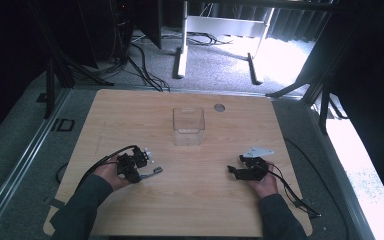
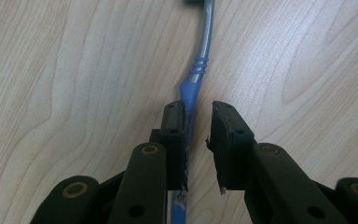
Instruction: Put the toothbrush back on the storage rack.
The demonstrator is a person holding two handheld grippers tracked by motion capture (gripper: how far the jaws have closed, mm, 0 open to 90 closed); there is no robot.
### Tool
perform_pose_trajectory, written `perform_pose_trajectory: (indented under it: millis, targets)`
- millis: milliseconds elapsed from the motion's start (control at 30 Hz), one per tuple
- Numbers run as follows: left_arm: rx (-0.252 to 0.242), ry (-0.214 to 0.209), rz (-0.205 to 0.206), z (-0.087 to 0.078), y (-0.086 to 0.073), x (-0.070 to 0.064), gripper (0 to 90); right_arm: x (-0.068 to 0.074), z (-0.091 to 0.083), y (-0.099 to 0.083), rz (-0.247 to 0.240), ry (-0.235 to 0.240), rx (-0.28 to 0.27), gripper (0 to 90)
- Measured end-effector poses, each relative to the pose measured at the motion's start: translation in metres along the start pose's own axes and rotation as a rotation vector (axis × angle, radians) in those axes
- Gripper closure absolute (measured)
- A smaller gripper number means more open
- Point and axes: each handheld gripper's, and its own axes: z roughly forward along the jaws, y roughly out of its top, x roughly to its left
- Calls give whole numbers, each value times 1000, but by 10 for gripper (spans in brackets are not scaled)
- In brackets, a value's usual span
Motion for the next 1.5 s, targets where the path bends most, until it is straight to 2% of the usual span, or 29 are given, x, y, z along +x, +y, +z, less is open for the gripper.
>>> perform_pose_trajectory:
  millis: [667,1100,1500]
  targets:
    - [61,25,6,8,4,2,780,0,0,0,0,0,0,290]
    - [71,20,-1,13,6,4,805,0,0,0,0,0,0,290]
    - [72,32,18,13,9,2,827,0,0,0,-1,0,-1,290]
